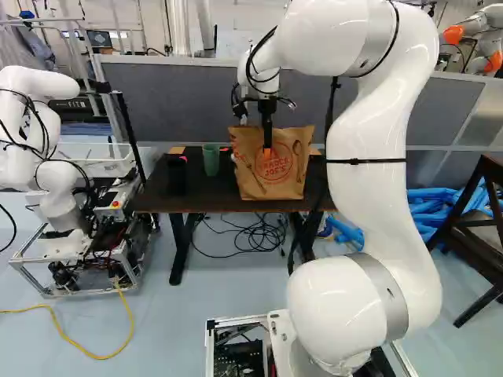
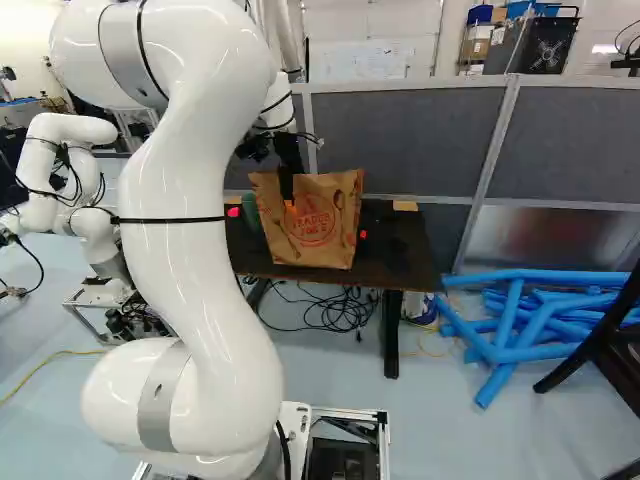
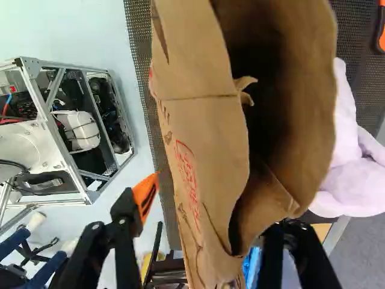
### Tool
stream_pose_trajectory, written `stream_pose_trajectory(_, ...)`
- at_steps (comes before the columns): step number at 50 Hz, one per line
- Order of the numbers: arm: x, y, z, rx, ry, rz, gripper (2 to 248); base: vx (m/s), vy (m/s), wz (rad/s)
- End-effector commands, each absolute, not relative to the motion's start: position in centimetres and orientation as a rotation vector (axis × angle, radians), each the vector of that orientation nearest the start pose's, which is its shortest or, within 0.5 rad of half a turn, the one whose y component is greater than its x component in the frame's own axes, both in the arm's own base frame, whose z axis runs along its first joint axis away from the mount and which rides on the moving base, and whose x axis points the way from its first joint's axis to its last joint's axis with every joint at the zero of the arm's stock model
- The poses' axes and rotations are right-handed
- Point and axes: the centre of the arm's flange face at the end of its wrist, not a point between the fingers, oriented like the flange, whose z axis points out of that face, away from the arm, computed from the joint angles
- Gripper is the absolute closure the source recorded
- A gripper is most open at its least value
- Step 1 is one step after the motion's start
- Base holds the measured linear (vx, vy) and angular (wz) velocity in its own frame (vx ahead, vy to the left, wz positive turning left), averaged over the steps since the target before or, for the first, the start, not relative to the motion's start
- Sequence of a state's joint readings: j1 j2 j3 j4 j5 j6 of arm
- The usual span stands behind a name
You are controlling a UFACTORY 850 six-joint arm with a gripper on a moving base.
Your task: Pick up the bag on the ground and place it on the table
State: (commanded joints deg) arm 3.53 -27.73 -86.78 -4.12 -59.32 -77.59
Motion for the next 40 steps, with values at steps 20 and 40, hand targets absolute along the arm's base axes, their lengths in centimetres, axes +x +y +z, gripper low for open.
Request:
stream_pose_trajectory(20,62.0,3.3,53.8,-2.39,-2.122,0.048,3,0.0,0.0,0.0)
stream_pose_trajectory(40,60.9,3.2,56.8,-2.414,-2.138,-0.013,3,0.0,0.0,0.0)
